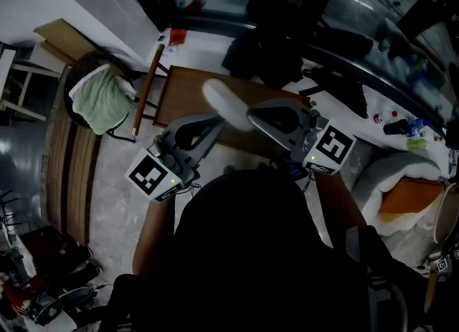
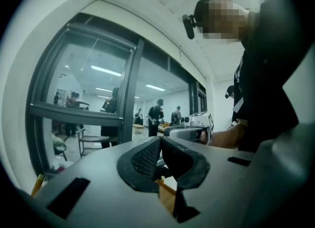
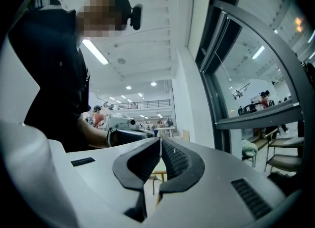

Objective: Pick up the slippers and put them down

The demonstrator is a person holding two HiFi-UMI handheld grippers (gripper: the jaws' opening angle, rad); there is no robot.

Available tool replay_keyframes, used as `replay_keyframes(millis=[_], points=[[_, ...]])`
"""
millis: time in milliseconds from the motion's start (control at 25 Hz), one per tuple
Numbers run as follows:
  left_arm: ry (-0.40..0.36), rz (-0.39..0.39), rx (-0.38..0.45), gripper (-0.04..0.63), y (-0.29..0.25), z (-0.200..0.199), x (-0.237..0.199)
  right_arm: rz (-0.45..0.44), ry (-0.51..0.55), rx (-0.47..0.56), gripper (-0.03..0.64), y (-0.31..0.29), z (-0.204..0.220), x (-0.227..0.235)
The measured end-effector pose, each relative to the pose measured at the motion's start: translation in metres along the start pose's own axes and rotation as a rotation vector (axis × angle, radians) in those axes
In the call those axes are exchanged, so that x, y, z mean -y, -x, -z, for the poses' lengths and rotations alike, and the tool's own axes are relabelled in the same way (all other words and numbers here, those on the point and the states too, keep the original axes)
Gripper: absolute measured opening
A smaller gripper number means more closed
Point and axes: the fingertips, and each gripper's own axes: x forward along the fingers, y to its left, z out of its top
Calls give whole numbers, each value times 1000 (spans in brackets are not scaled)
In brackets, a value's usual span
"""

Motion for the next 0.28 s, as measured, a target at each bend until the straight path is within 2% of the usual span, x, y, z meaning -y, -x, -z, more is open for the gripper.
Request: replay_keyframes(millis=[280], points=[[33,-63,8,23,5,11,-7,-32,-29,-5,29,4,7,0]])
